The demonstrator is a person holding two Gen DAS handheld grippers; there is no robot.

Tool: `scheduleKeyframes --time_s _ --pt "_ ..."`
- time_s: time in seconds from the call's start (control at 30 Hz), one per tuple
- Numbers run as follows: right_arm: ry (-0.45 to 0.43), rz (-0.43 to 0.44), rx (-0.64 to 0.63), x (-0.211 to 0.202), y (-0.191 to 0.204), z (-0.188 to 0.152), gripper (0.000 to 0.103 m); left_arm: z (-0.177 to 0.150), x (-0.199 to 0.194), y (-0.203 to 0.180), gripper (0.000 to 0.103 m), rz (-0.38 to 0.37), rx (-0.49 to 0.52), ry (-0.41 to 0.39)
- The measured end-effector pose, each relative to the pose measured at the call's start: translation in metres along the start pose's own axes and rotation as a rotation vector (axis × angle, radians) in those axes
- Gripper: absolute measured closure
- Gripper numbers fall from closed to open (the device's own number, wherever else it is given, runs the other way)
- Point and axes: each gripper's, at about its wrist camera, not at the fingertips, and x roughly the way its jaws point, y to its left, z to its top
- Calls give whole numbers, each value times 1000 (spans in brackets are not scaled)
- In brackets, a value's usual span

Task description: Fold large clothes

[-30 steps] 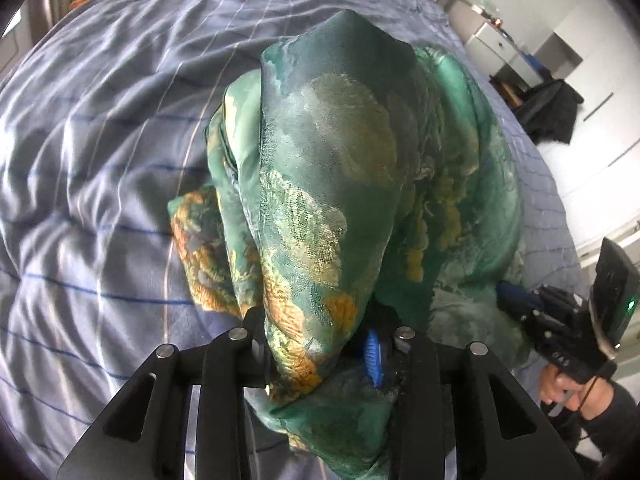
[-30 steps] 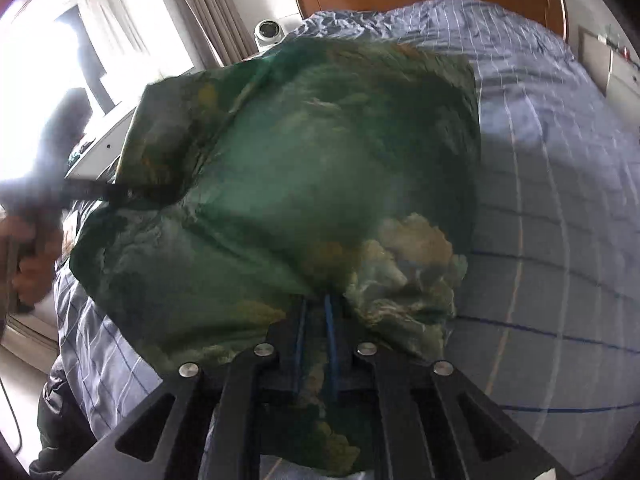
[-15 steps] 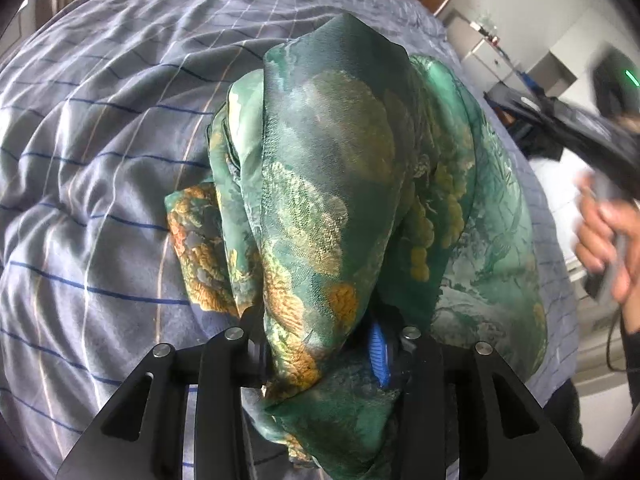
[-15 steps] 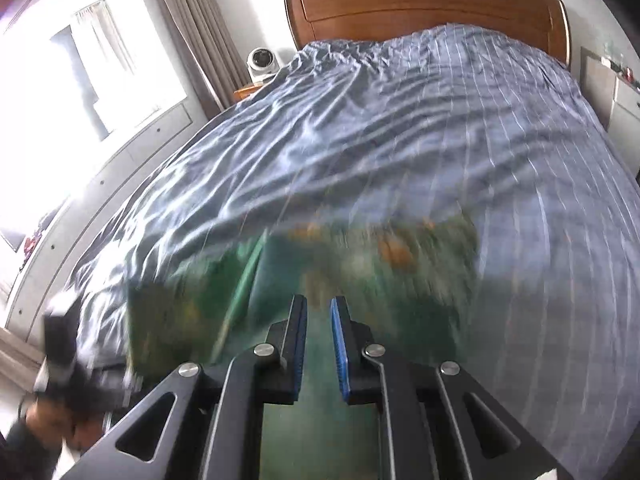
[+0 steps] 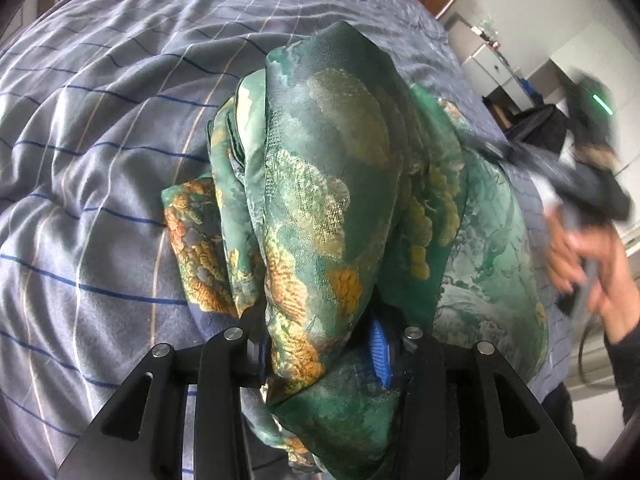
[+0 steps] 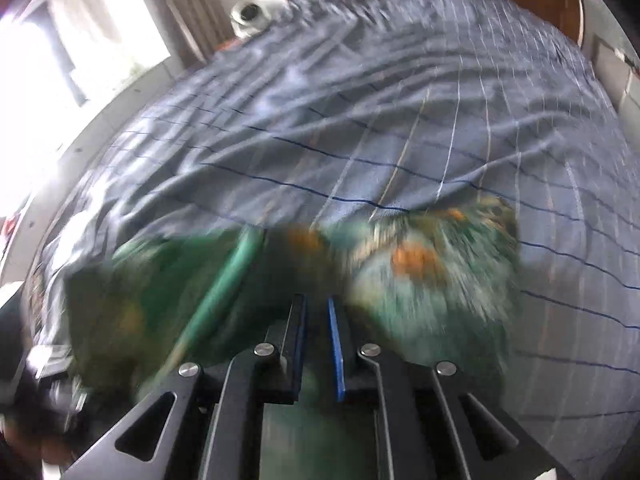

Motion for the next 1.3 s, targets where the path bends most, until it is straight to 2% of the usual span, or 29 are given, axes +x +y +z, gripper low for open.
scheduleKeyframes --time_s 0.13,0.27,0.33,0.4,0.47,0.5,0.63,0.73,0.83,0.87,0.9,0.93,0.97,1.0,1.07,1.1,1.17,1.23,1.27,1.3 --pt "-39 35 -98 -61 18 -60 92 2 1 -2 62 -5 -1 7" --pt "-48 78 -122 -107 32 -130 90 4 1 -3 62 3 0 8" --pt "-48 88 -118 -114 41 -160 90 4 2 -3 62 6 -4 7" --pt "-33 61 -75 -104 44 -181 90 3 3 -5 61 6 -4 4" --pt "47 70 21 -74 41 -197 90 2 4 -7 60 16 1 0" --pt "54 78 39 -66 40 -201 91 1 4 -9 60 23 5 -3" --pt "30 103 132 -53 31 -204 94 -1 4 -12 60 29 0 -13" --pt "17 76 96 -63 36 -203 94 -2 3 -11 59 18 -26 -24" --pt "-21 37 67 -84 47 -202 88 -5 -7 -13 55 18 -52 -55" --pt "-27 33 63 -90 50 -203 76 -6 -11 -15 52 21 -58 -67" --pt "-42 36 59 -101 54 -203 58 -8 -18 -19 48 31 -63 -84" --pt "-61 36 55 -110 55 -205 49 -10 -25 -23 37 58 -65 -107" --pt "-74 29 51 -114 55 -203 34 -12 -31 -26 27 78 -67 -124" --pt "-101 1 38 -126 59 -205 27 -14 -39 -28 25 88 -70 -141" --pt "-133 -34 13 -139 65 -210 26 -18 -53 -32 20 83 -79 -161" --pt "-143 -44 7 -143 66 -211 26 -21 -60 -33 16 104 -83 -170" --pt "-169 -70 -2 -154 66 -216 26 -26 -72 -37 0 183 -60 -187" --pt "-196 -97 2 -165 61 -221 26 -33 -82 -38 0 273 -36 -175" --pt "-203 -108 7 -170 59 -223 26 -36 -86 -35 1 265 -27 -165" --pt "-210 -115 12 -174 55 -226 26 -42 -93 -30 1 226 -29 -168"
